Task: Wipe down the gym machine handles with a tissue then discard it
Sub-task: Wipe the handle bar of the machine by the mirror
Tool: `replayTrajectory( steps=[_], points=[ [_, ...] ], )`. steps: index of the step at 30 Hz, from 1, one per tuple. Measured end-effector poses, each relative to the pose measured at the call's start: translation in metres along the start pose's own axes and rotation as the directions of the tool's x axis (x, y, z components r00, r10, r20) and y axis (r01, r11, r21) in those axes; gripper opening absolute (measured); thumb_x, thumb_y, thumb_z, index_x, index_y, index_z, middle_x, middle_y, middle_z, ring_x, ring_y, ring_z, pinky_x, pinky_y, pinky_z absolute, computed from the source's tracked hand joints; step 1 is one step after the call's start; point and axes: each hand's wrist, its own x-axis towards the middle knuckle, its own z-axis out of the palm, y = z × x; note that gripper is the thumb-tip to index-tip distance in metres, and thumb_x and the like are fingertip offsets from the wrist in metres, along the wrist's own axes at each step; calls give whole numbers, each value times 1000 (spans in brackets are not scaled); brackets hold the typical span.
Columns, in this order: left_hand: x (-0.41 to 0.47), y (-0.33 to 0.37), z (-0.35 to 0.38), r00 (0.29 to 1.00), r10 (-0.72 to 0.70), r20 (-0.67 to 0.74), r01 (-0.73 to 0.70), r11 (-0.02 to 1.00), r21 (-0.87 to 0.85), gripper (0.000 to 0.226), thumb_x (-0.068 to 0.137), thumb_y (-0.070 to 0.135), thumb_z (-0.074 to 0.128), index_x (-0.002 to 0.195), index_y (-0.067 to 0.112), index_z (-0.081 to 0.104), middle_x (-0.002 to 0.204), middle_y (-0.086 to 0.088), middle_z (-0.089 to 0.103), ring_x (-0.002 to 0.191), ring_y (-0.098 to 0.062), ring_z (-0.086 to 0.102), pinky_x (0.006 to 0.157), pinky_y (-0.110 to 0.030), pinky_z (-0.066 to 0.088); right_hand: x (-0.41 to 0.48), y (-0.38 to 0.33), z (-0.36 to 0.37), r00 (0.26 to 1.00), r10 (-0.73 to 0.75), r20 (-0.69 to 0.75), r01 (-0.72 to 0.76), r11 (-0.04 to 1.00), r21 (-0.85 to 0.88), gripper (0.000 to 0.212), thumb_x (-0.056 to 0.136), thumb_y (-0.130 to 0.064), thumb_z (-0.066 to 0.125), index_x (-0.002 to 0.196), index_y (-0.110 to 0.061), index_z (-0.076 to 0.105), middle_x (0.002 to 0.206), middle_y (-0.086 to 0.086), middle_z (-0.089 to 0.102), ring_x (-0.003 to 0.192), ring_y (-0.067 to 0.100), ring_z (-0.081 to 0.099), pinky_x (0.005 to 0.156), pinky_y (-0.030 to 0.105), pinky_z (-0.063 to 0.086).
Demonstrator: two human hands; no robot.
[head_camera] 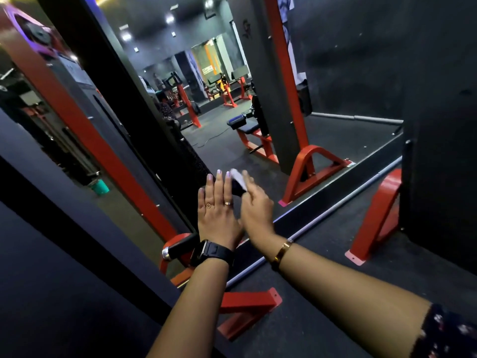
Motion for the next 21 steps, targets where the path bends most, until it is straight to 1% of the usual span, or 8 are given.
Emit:
replayTrajectory(
  steps=[2,3,6,10,12,14,18,21],
  points=[
    [1,-1,1,1000,7,15,-7,1000,15,74,89,34,27,154,10,-1,162,-3,-9,148,-17,-13,121,-36,-6,0,-14,3,972,-178,151,191,979,-71,54,93,1,40,143,-17,43,149,5,42,140,17,33,117,29,18],
    [2,-1,0,999,1,35,-2,1000,26,72,90,34,24,154,10,1,162,-3,-8,148,-17,-15,121,-36,-5,0,-13,4,958,-216,189,238,966,-102,55,93,2,39,145,-16,39,151,2,37,143,14,26,119,30,11],
    [2,0,-5,997,-18,72,15,999,43,79,85,34,34,154,6,7,160,-9,19,150,-19,-3,120,-37,0,-3,14,0,966,-231,119,252,943,-215,62,89,9,40,146,-13,36,153,4,33,145,15,22,120,31,4],
    [-1,1,-10,987,-5,159,-10,995,97,114,55,27,63,151,5,4,159,-12,21,147,-22,10,120,-39,1,0,41,-14,999,19,25,-10,954,-301,55,88,6,40,141,-10,46,146,8,45,138,23,38,113,30,23],
    [-1,3,-12,983,-27,179,8,994,105,119,55,28,65,151,6,-2,160,-11,14,147,-22,6,120,-39,-1,9,29,-17,998,63,9,-58,964,-259,38,94,-5,42,128,-11,59,132,9,58,122,29,52,97,30,38],
    [0,5,-13,978,-44,206,20,993,118,119,61,30,64,150,7,-13,161,-9,1,149,-20,-4,120,-38,-8,22,8,-16,997,2,77,16,972,-234,32,94,-10,45,119,-13,65,123,7,63,113,29,56,89,27,39],
    [0,8,-16,967,-37,250,11,994,105,115,76,34,57,145,11,-31,155,-7,-27,143,-18,-26,114,-36,-24,44,-17,-10,914,-167,370,270,931,-245,44,88,-2,44,125,-16,64,125,8,62,117,24,55,100,31,42],
    [0,7,-18,968,-30,250,6,995,95,115,74,32,57,146,11,-30,156,-7,-24,145,-19,-23,115,-37,-23,50,-7,-15,903,-173,392,276,936,-221,45,87,1,43,122,-16,66,121,7,64,114,22,57,100,30,43]
  ],
)
